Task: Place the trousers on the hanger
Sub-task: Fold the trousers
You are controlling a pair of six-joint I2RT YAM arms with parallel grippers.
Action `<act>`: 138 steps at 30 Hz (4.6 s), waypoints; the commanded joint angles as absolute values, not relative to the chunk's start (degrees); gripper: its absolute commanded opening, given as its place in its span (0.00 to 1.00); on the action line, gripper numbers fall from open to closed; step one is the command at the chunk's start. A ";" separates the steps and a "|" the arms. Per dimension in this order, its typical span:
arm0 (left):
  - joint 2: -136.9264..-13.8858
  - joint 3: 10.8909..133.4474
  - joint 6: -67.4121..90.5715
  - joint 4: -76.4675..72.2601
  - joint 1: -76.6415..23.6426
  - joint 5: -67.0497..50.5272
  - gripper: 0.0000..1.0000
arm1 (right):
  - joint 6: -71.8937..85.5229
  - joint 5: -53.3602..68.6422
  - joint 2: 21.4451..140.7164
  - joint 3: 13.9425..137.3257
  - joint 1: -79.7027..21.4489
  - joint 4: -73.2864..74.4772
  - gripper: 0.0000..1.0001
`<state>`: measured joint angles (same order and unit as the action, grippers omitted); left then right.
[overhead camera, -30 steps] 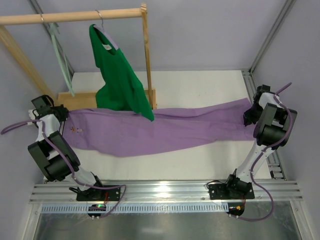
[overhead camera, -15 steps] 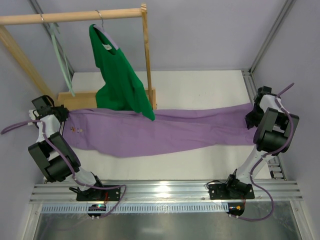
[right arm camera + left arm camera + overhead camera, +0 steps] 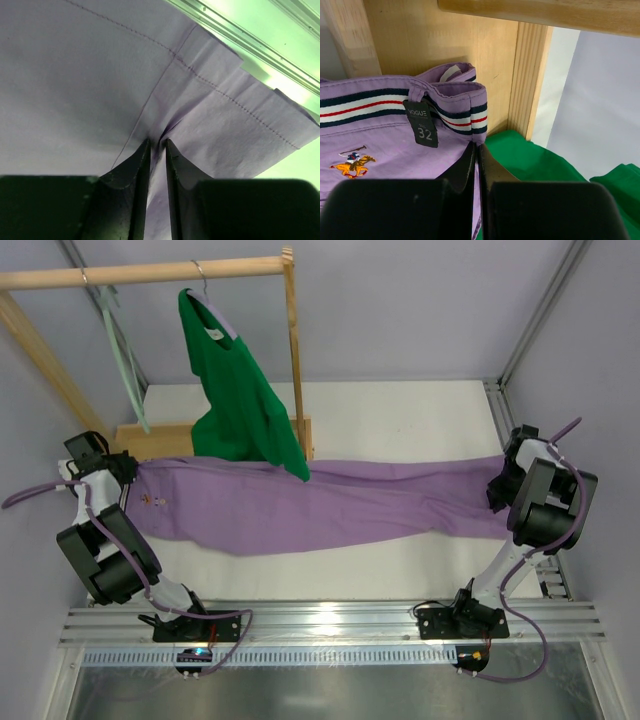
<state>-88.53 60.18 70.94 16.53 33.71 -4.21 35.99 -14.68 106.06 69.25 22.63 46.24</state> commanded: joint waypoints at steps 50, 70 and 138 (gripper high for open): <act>-83.06 59.24 72.07 15.38 33.13 -4.13 0.00 | 31.03 -25.31 93.17 81.74 20.30 52.47 0.04; -78.22 57.13 70.84 15.74 33.13 -2.46 0.01 | 29.71 -42.79 72.79 77.26 20.30 67.24 0.04; -86.84 57.30 73.92 8.61 30.50 -3.08 0.01 | 50.62 -24.25 108.46 74.88 25.49 51.77 0.45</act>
<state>-87.26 56.03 73.32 10.94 31.14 -3.62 48.58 -21.82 107.37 73.17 25.26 50.78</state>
